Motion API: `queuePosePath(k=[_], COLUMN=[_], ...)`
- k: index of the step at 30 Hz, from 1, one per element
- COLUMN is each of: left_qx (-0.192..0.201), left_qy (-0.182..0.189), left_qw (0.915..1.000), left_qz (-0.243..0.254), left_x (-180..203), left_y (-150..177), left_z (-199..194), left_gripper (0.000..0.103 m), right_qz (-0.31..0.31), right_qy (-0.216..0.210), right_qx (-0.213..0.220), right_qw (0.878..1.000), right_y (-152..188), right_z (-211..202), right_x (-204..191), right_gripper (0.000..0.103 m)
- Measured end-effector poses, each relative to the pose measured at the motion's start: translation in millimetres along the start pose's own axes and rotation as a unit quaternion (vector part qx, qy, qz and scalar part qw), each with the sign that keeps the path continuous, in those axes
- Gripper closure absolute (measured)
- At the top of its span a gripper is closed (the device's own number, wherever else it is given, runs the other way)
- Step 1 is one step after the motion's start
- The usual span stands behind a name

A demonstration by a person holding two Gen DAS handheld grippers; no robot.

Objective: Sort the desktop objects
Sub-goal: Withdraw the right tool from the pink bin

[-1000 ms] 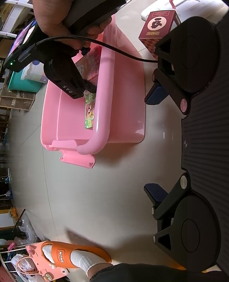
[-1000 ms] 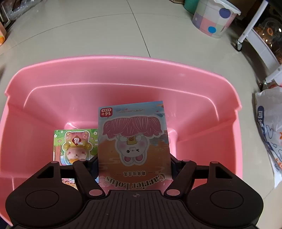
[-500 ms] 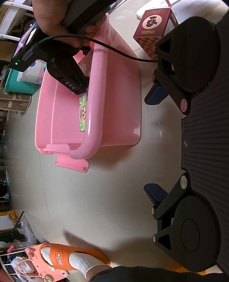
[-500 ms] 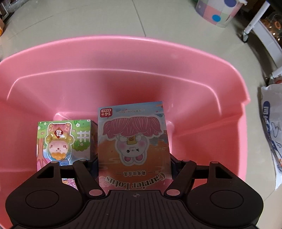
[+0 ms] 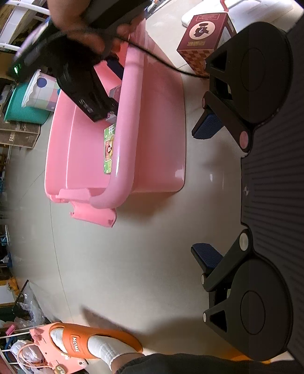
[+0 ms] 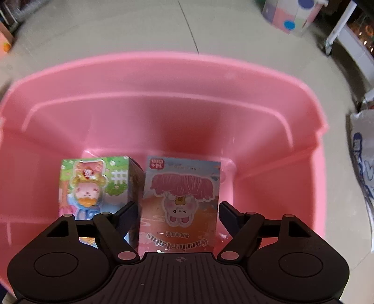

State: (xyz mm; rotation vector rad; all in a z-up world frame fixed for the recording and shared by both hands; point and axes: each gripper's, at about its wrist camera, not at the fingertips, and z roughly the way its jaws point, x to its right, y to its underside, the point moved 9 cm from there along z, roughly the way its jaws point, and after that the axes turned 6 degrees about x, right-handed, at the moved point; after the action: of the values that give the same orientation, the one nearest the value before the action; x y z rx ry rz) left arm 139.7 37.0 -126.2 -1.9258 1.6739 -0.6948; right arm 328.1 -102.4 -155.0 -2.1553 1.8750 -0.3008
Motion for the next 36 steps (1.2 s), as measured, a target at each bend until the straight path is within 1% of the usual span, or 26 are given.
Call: queuePosePath(k=[2,5,7,9,12,15,18,21,23,27,32,34,36], left_qx=[-0.004,-0.026,-0.032,-0.025,-0.006,-0.003,-0.007,-0.022,-0.027,-0.016,0.001,-0.002,-0.012], left_qy=[0.014,0.024,0.026,0.027,0.035,0.045,0.067,0.069,0.073,0.074,0.069,0.07,0.077], left_qw=[0.9999,0.9994,0.9991,0.9989,0.9988,0.9987,0.9976,0.997,0.9965,0.9971,0.9974,0.9971,0.9968], left_qz=[0.0,0.0,-0.012,-0.03,-0.034,-0.023,-0.02,-0.026,-0.029,-0.009,0.021,0.027,0.02], left_x=[0,1,0,-1,5,13,23,31,37,55,72,80,86], left_y=[1,3,1,-5,-17,-22,-19,-12,-8,-6,-5,-4,-1], left_z=[-4,-11,-21,-32,-52,-72,-88,-100,-107,-120,-131,-131,-129], left_gripper=[0.005,0.005,0.005,0.005,0.005,0.005,0.005,0.005,0.005,0.005,0.005,0.005,0.005], right_qz=[-0.004,-0.016,-0.022,-0.019,-0.008,-0.007,-0.007,0.008,0.029,0.079,0.151,0.176,0.205], right_qy=[-0.012,-0.029,-0.036,-0.037,-0.041,-0.043,-0.047,-0.044,-0.035,-0.017,-0.018,-0.015,-0.009], right_qx=[0.017,0.05,0.064,0.079,0.099,0.105,0.107,0.101,0.092,0.07,0.063,0.063,0.062], right_qw=[1.0,0.998,0.997,0.996,0.994,0.994,0.993,0.994,0.995,0.994,0.986,0.982,0.977], right_y=[1,1,4,7,15,44,84,126,159,217,259,272,287], right_z=[-18,-51,-73,-97,-135,-167,-188,-215,-225,-231,-228,-225,-222], right_x=[-2,-5,-4,-2,4,12,26,33,37,57,69,74,81], right_gripper=[0.024,0.024,0.024,0.024,0.024,0.024,0.024,0.023,0.023,0.023,0.023,0.023,0.023])
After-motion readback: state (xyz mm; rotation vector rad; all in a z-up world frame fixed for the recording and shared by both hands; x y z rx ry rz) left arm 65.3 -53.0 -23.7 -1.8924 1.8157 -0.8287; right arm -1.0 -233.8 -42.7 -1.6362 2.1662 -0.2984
